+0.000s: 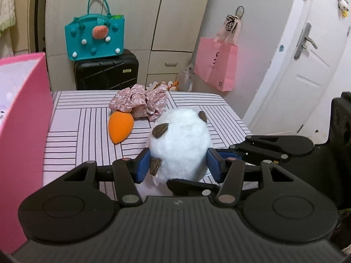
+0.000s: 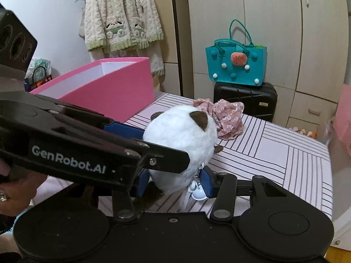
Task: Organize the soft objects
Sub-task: 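Lift the panda plush with both grippers and carry it over the pink box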
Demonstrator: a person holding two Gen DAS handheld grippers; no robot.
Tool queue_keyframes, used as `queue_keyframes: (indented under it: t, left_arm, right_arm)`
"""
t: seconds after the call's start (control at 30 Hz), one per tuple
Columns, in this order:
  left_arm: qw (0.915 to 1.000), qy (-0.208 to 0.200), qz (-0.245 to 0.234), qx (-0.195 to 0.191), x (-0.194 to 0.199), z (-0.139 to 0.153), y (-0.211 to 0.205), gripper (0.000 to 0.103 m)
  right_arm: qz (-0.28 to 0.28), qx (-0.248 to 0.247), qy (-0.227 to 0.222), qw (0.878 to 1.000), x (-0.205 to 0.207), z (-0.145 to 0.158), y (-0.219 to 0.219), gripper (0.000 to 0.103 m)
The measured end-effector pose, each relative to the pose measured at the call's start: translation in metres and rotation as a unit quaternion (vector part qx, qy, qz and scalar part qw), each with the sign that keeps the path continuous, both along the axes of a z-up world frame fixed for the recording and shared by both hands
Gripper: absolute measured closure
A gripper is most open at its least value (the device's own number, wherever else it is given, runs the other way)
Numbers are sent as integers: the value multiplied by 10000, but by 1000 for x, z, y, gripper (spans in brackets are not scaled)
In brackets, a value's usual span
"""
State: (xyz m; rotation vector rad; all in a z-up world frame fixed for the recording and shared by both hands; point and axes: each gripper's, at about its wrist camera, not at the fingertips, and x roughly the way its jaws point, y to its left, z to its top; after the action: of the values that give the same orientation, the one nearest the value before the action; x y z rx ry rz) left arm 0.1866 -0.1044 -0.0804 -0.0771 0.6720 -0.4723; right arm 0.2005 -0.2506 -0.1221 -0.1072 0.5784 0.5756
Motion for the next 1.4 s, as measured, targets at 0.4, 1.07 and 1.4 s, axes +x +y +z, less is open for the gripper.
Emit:
queue_keyframes:
  t: [0.4,1.07,1.4]
  left_arm:
    - [9997,-155,-146,-119,-52,33,26,49]
    - [9984,-443,-93,-335,-113,74,112,50]
    - [9956,-856,155,-358,-108,103,173,50]
  right_arm:
    - [-52,-100,-66,9999,-54,37,18,49]
    - [564,-340,-224,9976,-105,90,83,48]
    - [906,-454,-771,9919,-98,118,140,48]
